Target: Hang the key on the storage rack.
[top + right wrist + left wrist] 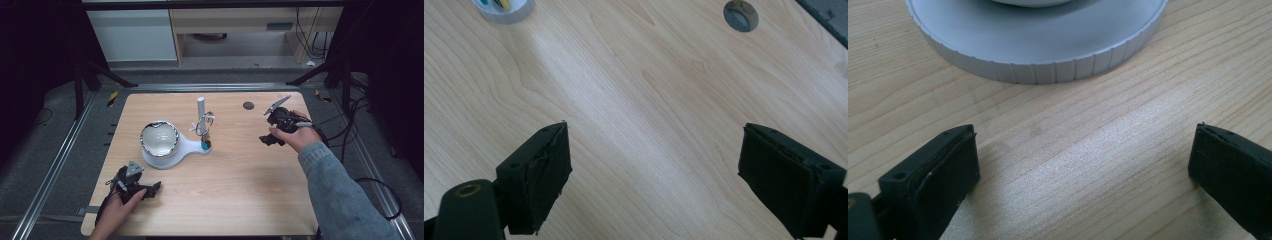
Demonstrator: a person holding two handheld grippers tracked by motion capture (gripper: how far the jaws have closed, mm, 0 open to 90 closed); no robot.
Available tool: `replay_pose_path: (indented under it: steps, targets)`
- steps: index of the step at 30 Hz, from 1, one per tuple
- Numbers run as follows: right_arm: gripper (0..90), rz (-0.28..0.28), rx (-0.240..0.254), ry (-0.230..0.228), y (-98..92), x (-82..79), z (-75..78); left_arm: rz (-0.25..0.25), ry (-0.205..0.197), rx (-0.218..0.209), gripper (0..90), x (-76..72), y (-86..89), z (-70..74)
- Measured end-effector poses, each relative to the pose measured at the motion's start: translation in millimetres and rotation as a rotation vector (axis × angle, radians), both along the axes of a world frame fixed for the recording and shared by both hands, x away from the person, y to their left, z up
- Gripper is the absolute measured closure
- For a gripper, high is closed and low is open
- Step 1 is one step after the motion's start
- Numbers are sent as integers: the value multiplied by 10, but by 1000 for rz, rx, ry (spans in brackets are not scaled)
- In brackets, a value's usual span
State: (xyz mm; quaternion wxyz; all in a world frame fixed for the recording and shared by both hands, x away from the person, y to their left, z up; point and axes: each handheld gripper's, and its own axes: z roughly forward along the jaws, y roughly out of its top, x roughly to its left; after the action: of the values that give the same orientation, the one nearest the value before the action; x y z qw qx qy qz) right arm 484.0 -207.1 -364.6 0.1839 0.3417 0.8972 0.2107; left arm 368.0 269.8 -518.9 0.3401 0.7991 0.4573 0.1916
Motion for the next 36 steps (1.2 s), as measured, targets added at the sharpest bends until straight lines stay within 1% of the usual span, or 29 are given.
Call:
replay_pose_path:
  steps: [3,4,5,7,9,10,11,12,13,14,15,16,17,18,19,20,21,22,23,26,29,30,31,32,34,36]
  targets:
    - [137,-19,23,14,-64,-18,-72,0,0,0,0,0,0,0]
    - [137,-29,45,22,-104,-29,-124,0,0,0,0,0,0,0]
    - [137,-29,45,22,-104,-29,-124,0,0,0,0,0,0,0]
    - [137,-42,56,26,-140,-43,-183,0,0,0,0,0,0,0]
    - [137,-45,59,28,-170,-59,-250,0,0,0,0,0,0,0]
    - [137,-50,58,29,-185,-90,-321,0,0,0,0,0,0,0]
    - [137,-50,58,29,-185,-90,-321,0,0,0,0,0,0,0]
    - [135,-47,62,32,-196,-119,-398,0,0,0,0,0,0,0]
    - [135,-47,62,32,-196,-119,-398,0,0,0,0,0,0,0]
    - [134,-45,58,38,-206,-147,-473,0,0,0,0,0,0,0]
    - [134,-45,58,38,-206,-147,-473,0,0,0,0,0,0,0]
    - [134,-53,67,38,-220,-175,-542,0,0,0,0,0,0,0]
    - [134,-53,67,38,-220,-175,-542,0,0,0,0,0,0,0]
    - [134,-57,75,36,-236,-202,-605,0,0,0,0,0,0,0]
    - [134,-57,75,36,-236,-202,-605,0,0,0,0,0,0,0]
    - [133,-65,83,42,-253,-223,-664,0,0,0,0,0,0,0]
    - [133,-65,83,42,-253,-223,-664,0,0,0,0,0,0,0]
    - [132,-72,93,41,-279,-238,-718,0,0,0,0,0,0,0]
    - [132,-72,93,41,-279,-238,-718,0,0,0,0,0,0,0]
    - [125,-94,119,39,-330,-241,-800,0,0,0,0,0,0,0]
    - [124,-125,138,33,-387,-222,-880,0,0,0,0,0,0,0]
    - [123,-145,158,31,-427,-198,-918,0,0,0,0,0,0,0]
    - [123,-145,158,31,-427,-198,-918,0,0,0,0,0,0,0]
    - [123,-157,166,30,-442,-188,-931,0,0,0,0,0,0,0]
    - [123,-173,180,16,-474,-161,-951,0,0,0,0,0,0,0]
    - [123,-192,202,21,-500,-134,-972,-1,0,0,0,1,0,0]
